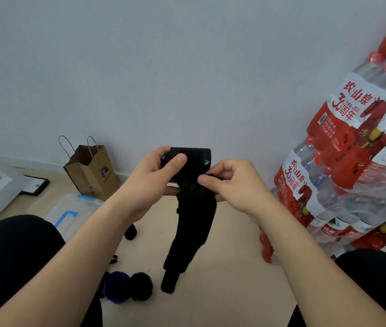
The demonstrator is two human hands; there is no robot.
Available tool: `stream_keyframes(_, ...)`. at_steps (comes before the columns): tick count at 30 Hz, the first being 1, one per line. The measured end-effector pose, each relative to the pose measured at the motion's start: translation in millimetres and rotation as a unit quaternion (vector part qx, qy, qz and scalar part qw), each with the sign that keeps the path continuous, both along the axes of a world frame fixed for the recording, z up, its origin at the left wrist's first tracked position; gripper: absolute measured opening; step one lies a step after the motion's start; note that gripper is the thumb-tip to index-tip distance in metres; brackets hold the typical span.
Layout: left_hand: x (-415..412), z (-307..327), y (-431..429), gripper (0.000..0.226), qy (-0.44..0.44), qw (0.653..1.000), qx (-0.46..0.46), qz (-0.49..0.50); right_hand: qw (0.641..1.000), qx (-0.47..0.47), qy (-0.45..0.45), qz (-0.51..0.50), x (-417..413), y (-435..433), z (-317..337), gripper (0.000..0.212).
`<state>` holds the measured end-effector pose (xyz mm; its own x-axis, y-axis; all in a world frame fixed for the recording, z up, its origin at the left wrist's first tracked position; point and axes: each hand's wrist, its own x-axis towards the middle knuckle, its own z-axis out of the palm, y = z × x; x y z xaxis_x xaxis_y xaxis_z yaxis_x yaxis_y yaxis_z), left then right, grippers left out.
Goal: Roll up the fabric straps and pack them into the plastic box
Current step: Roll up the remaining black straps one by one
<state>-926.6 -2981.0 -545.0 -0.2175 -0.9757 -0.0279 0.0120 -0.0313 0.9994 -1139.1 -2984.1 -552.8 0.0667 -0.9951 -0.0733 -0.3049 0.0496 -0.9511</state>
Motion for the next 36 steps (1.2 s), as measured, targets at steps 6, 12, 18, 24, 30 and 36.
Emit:
stream_keyframes(6, 1, 1, 2, 0.025, 0.000, 0.999, -0.031, -0.017, 0.998, 0.009, -0.037, -0.040, 3, -2, -4, 0.019)
stream_keyframes(12, -5, 1, 6, 0.031, -0.067, 0.988, -0.141, -0.001, 0.998, -0.039, 0.053, -0.025, 10, 0, -2, 0.030)
stream_keyframes(18, -13, 5, 12, 0.033, -0.229, 0.941, -0.240, 0.071, 0.994, 0.019, -0.104, 0.040, 10, 2, 9, 0.025)
stream_keyframes(24, -2, 10, 9, 0.037, -0.082, 0.994, -0.077, 0.016, 0.992, -0.060, -0.104, 0.024, 8, 4, 2, 0.026)
stream_keyframes(30, 0, 10, 4, 0.027, -0.097, 0.993, -0.059, -0.024, 0.989, -0.060, -0.122, 0.061, 5, 7, 5, 0.046)
stream_keyframes(36, -3, 9, 9, 0.040, -0.137, 0.982, -0.130, -0.020, 0.991, 0.010, -0.105, 0.080, 8, 4, 8, 0.044)
